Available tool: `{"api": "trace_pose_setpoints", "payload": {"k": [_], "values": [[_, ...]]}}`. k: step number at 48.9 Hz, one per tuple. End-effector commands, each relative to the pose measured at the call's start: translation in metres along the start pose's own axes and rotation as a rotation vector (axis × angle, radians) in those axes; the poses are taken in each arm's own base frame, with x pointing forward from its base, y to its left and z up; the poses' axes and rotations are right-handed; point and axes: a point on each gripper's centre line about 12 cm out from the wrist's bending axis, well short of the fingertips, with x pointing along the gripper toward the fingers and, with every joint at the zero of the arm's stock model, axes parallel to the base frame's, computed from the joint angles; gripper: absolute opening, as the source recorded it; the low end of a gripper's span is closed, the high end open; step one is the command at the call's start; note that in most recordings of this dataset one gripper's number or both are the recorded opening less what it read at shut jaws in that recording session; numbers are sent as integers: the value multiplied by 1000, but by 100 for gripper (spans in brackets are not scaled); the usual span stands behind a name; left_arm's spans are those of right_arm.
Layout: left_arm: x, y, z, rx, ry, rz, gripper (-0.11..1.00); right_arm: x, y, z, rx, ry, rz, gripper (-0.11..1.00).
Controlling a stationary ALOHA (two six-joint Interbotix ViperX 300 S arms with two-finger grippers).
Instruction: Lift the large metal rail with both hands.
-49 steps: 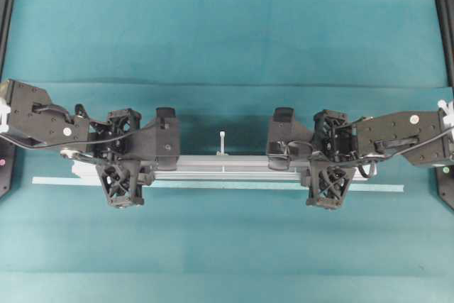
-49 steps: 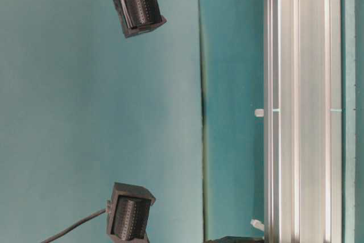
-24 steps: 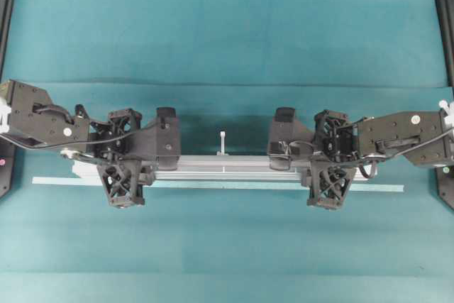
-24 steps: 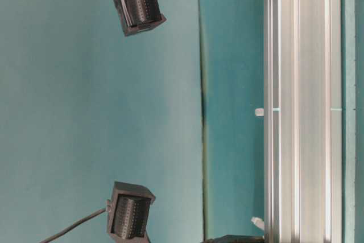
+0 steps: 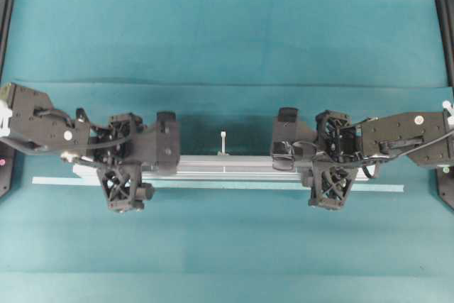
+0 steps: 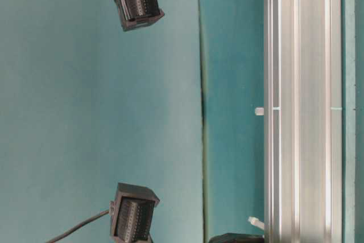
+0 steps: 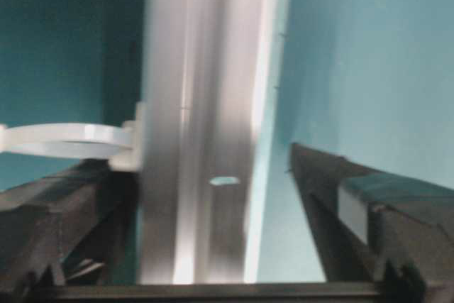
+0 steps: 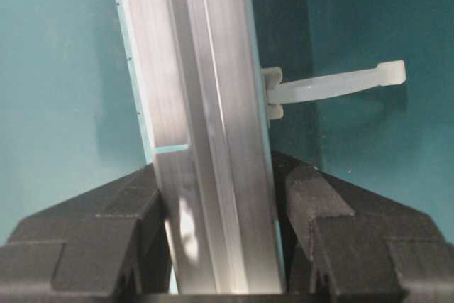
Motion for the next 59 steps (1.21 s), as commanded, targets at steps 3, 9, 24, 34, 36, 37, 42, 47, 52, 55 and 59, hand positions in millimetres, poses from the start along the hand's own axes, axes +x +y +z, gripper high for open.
{"api": "trace_pose_setpoints", "payload": {"k": [3, 9, 24, 34, 36, 37, 42, 47, 52, 55, 59], "values": [[-4, -1, 7, -2, -26, -3, 90, 4, 0, -5, 28, 16, 5, 40], [-4, -1, 6, -3, -23, -3, 90, 4, 0, -5, 32, 18, 5, 40], [-10, 1, 3, 2, -31, -2, 90, 2, -2, -5, 39, 30, -4, 93], [-20, 2, -1, 8, -49, -3, 90, -6, -10, 1, 54, -4, -12, 96], [-24, 2, 0, 8, -60, -4, 90, -10, -12, 4, 59, -18, -14, 96], [-26, 2, -1, 6, -61, -4, 90, -13, -12, 6, 60, -26, -14, 96], [-35, 2, -3, 9, -73, -4, 90, -28, -16, 13, 67, -70, -16, 96], [-48, 2, -3, 11, -95, -5, 90, -47, -20, 19, 75, -121, -14, 96], [-65, 4, -2, 8, -132, -5, 90, -67, -20, 24, 80, -181, -7, 96], [-75, 4, -1, 6, -164, -7, 90, -79, -20, 26, 79, -223, -2, 96], [-91, 6, 1, 1, -216, -8, 90, -97, -20, 27, 80, -277, 5, 96]]}}
